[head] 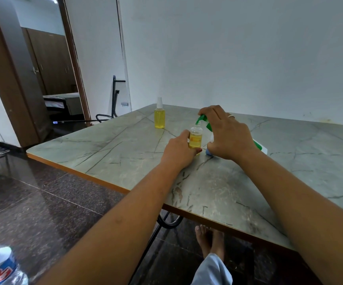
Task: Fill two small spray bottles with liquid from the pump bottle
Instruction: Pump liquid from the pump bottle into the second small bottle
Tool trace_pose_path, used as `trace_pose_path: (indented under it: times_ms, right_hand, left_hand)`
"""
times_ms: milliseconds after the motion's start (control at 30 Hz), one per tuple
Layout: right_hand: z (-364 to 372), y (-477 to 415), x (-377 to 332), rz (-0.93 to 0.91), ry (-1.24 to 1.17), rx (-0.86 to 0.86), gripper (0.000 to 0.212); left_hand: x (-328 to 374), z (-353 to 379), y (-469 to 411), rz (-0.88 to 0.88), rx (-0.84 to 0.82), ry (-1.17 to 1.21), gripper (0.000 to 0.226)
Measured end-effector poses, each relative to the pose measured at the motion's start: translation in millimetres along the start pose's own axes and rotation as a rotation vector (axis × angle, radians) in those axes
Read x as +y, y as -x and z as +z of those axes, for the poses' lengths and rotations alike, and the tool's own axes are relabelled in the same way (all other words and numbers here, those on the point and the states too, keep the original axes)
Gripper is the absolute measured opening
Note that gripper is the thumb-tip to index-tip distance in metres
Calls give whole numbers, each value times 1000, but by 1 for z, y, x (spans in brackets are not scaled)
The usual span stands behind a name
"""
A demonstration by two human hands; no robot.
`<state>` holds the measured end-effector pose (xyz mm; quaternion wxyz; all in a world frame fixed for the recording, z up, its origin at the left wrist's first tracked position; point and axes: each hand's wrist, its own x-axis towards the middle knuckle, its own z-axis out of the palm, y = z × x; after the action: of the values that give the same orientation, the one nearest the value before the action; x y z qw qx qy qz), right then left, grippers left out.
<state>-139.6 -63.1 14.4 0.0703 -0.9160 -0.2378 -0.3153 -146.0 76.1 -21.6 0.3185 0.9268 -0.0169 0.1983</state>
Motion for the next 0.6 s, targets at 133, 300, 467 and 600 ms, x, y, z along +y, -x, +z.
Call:
trace_pose_path:
  times_ms: [133,300,467,600]
  right_hand:
    - [-1,-1,-1,17,-33,19,69]
    - [2,0,-1,-10,15,27,72]
    - [3,2,1,-38,94,18,84]
    - [2,1,2,-29,54,9,83]
  left_hand:
    - [0,0,1,6,-2,-9,50]
    - [-1,0,1,13,7,2,49]
    - [-2,0,1,16,5,25,48]
    - [-1,-1,1,18,4,14,47]
